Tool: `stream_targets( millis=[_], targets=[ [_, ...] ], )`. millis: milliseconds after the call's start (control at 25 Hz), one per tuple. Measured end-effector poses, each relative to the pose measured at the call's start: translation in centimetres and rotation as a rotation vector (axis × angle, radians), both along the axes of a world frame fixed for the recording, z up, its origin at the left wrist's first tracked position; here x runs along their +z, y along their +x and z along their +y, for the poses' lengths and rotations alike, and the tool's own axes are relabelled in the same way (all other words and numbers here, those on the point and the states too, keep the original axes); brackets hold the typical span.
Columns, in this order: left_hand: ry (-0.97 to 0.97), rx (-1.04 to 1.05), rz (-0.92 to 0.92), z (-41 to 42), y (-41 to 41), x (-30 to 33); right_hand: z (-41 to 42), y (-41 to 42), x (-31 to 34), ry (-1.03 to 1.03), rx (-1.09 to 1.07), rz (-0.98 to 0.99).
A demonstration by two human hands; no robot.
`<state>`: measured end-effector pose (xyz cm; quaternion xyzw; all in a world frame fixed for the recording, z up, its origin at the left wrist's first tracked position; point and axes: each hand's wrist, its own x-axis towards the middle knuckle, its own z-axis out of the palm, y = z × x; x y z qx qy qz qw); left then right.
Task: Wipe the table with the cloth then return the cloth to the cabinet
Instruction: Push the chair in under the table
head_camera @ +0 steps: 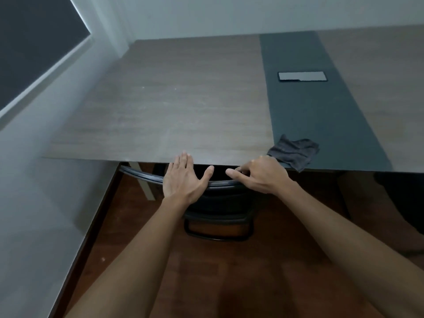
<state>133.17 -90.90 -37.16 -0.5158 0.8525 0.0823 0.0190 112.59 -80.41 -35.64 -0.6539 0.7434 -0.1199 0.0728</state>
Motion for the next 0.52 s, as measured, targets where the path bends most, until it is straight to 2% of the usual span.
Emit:
stream_targets(
  millis=[200, 520],
  targets=[
    [0.006, -0.09, 0.036, -3.7, -0.9, -0.5, -3.1, -0.8, -0.8, -0.008, -0.156, 0.077],
    [-0.004, -0.131, 0.041, -5.4, -0.5, -0.8, -4.8, -0.4, -1.3, 0.096, -0.262, 0.118]
  ],
)
